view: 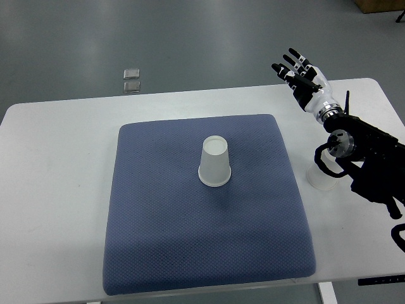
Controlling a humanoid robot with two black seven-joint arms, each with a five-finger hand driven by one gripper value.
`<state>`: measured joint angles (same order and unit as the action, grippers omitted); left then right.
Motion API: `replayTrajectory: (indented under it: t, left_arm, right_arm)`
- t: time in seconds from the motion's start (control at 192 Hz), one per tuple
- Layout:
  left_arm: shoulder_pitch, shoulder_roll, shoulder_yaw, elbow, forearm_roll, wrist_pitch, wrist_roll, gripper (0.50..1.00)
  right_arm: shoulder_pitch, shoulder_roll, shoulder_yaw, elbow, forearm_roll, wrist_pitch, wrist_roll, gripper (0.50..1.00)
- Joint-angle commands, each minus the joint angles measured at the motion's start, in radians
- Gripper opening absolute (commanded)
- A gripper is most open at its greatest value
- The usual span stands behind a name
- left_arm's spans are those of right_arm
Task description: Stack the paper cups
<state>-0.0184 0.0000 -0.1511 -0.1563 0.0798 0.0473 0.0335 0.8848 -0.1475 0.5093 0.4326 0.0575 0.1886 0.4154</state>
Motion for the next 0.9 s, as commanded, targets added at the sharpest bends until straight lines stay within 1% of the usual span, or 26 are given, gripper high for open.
replayTrajectory:
  t: [0.0, 0.775, 0.895]
  left_arm:
    - [0.0, 0.0, -0.001, 0.001, 0.0, 0.0, 0.0, 1.0]
    - [0.006, 0.0, -0.002, 0.008, 0.0, 0.0, 0.0, 1.0]
    - [0.008, 0.0, -0.002, 0.008, 0.0, 0.0, 0.0, 1.0]
  right_arm:
    - [-0.001, -0.001, 0.0, 0.0, 0.001, 0.0, -0.001, 0.915]
    - [0.002, -0.003, 0.0, 0.0, -0.001, -0.001, -0.001, 0.915]
    - [0.017, -0.001, 0.0, 0.0, 0.001, -0.017, -0.001, 0.915]
